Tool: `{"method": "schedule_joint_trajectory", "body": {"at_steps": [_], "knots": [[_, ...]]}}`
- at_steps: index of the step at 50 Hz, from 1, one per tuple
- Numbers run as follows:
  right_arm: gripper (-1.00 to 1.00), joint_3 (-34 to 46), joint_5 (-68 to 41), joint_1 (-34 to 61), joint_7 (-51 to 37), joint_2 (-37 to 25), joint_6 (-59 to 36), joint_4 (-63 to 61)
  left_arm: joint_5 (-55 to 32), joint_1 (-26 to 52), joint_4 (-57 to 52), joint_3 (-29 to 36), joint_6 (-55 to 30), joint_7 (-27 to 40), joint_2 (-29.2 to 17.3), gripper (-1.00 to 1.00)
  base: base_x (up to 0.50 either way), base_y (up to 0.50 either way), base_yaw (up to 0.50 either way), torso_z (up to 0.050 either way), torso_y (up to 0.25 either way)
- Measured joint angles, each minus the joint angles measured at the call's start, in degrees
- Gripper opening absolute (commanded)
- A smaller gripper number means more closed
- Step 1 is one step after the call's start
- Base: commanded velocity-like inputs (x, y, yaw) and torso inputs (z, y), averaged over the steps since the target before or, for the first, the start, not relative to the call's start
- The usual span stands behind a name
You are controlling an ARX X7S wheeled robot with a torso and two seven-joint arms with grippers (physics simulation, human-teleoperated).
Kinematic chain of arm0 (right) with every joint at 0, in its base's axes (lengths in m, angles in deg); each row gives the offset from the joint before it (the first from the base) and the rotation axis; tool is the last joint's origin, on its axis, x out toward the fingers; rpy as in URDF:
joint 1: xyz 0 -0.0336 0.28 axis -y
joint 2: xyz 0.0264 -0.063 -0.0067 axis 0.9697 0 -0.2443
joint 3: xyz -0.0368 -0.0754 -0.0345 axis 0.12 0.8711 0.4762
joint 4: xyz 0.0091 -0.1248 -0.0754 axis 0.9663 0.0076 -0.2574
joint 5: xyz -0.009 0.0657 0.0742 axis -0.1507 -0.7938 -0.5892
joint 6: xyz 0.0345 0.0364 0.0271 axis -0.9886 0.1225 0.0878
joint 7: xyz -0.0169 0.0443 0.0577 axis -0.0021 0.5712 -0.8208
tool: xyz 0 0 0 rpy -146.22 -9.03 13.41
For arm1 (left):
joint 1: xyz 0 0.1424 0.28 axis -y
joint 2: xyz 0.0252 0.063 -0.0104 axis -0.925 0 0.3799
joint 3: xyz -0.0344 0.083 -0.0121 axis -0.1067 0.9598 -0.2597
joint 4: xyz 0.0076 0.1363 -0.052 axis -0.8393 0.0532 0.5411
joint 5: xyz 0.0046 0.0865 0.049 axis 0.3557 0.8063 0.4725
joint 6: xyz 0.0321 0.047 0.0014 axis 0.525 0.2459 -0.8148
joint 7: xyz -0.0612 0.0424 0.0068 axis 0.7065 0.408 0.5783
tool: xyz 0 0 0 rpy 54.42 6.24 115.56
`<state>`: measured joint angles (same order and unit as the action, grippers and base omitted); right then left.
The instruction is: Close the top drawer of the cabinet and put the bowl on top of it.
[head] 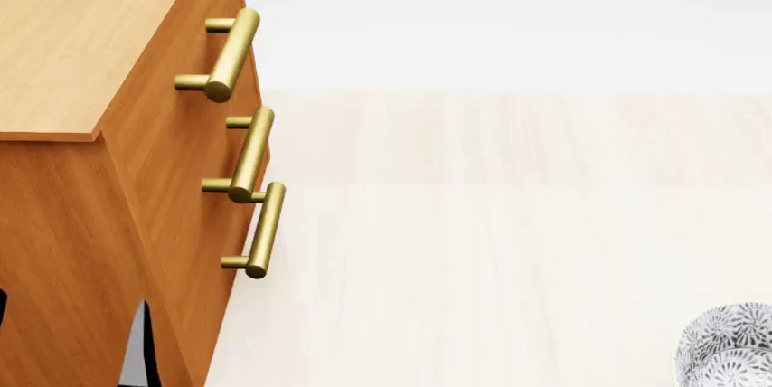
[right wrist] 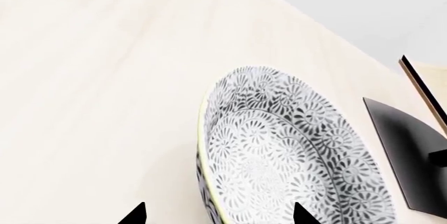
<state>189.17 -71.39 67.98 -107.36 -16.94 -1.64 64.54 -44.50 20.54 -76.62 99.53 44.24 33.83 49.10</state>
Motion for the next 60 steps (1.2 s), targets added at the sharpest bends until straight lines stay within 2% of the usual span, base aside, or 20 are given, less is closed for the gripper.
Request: {"method": "schedule_joint_trajectory", "body": {"at_steps": [60], "knots": [[1.0,-0.52,-0.07,-1.85,0.34,2.05,2.43,3.35,-0.3,0.33,0.42,0.61,0.32,0.6,-0.46,1.0,0.0,0.0,0.0,0.0,0.0]]}}
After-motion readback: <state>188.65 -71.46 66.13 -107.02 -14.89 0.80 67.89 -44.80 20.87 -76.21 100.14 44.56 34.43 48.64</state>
